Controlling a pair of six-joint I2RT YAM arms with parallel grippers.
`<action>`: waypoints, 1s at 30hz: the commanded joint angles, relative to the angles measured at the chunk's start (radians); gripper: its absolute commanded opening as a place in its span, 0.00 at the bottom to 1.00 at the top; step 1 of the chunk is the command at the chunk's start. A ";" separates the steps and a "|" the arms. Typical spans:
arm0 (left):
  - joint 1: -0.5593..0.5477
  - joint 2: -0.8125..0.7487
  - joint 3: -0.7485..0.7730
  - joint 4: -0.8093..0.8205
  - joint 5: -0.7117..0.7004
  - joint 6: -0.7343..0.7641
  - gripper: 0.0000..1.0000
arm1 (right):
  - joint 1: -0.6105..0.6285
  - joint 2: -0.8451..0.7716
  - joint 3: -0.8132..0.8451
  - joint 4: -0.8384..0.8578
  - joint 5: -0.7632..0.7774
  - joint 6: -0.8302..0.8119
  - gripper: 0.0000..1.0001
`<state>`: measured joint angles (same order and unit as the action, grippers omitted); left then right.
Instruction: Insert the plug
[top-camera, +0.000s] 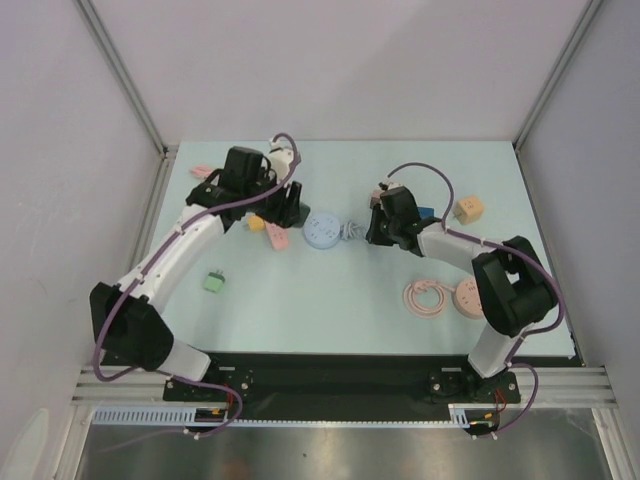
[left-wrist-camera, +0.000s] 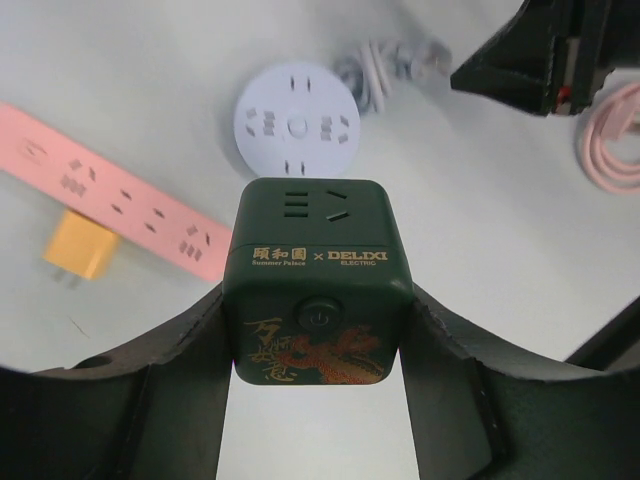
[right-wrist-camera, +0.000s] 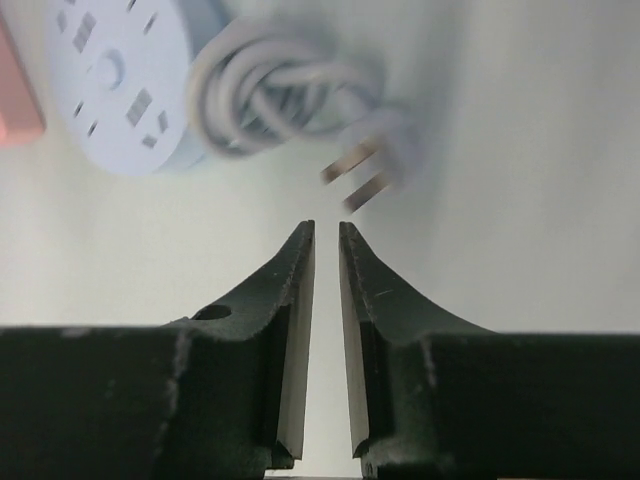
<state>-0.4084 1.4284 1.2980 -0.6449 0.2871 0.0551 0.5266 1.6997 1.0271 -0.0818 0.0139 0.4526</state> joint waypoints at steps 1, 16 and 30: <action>0.017 0.068 0.158 -0.009 0.009 0.068 0.00 | -0.043 0.061 0.048 0.000 -0.029 -0.009 0.21; 0.016 0.176 0.192 -0.018 0.159 0.383 0.00 | -0.158 0.299 0.284 0.065 -0.129 -0.113 0.18; -0.026 0.313 0.268 -0.116 0.224 0.446 0.00 | -0.231 0.347 0.401 0.129 -0.273 -0.158 0.24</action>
<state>-0.4038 1.7275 1.4998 -0.7315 0.4412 0.4808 0.3016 2.1178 1.4399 0.0151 -0.2138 0.2981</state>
